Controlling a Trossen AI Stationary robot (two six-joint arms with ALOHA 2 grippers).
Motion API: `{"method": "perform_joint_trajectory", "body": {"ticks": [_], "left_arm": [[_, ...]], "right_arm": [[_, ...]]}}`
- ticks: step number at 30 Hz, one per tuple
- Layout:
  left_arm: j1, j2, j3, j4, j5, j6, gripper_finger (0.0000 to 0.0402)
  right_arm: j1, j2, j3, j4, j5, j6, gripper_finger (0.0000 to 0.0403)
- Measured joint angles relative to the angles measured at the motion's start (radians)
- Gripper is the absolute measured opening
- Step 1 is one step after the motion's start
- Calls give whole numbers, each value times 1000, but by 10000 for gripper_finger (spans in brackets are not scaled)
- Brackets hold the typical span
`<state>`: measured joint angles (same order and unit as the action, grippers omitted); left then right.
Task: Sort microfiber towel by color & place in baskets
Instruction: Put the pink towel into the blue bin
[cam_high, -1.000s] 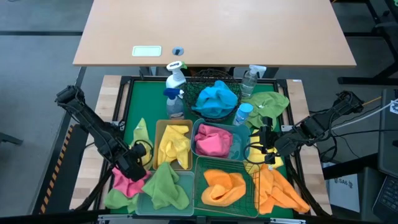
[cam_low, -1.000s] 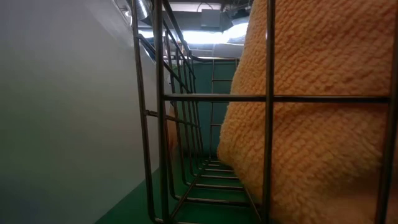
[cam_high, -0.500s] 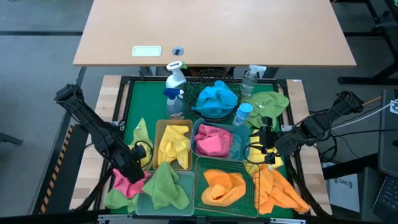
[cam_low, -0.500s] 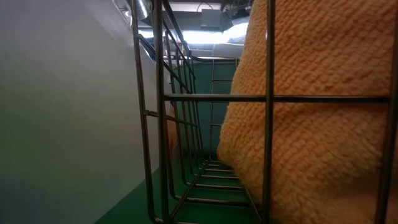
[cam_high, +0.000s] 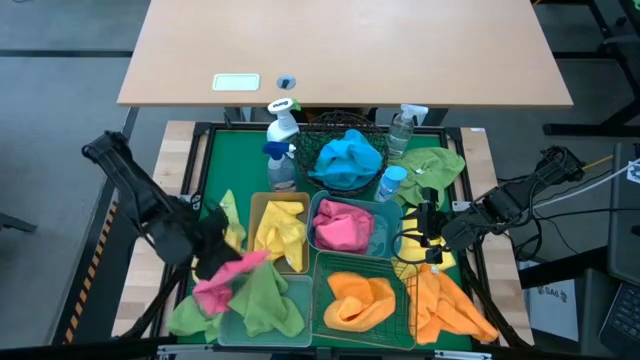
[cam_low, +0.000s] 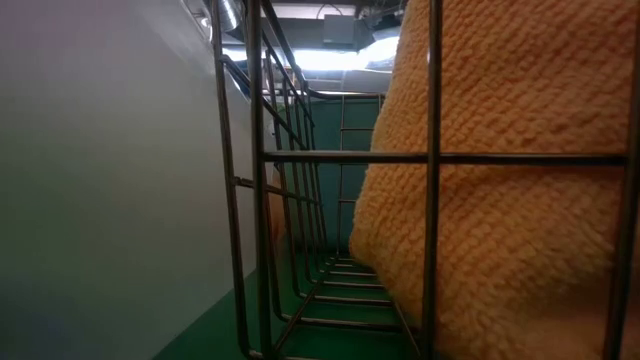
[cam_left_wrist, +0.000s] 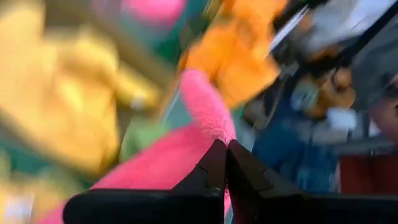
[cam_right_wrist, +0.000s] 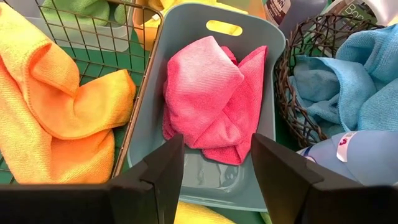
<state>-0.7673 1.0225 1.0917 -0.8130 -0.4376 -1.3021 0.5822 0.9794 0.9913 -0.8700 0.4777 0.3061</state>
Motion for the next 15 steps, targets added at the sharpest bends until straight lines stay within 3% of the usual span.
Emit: {"method": "perform_joint_trajectory", "body": {"ticks": [4,7,12,15], "left_arm": [[29,-1,59,122,-167,195,0],[69,-1,71,276,-238,368,0],[164,15,71,561,-251,670,0],[235,38,71,738,-205,832,0]], "right_arm": [[0,0,0,0,0,0,186],[0,0,0,0,0,0,186],[0,0,0,0,0,0,186],[0,0,0,0,0,0,186]]}}
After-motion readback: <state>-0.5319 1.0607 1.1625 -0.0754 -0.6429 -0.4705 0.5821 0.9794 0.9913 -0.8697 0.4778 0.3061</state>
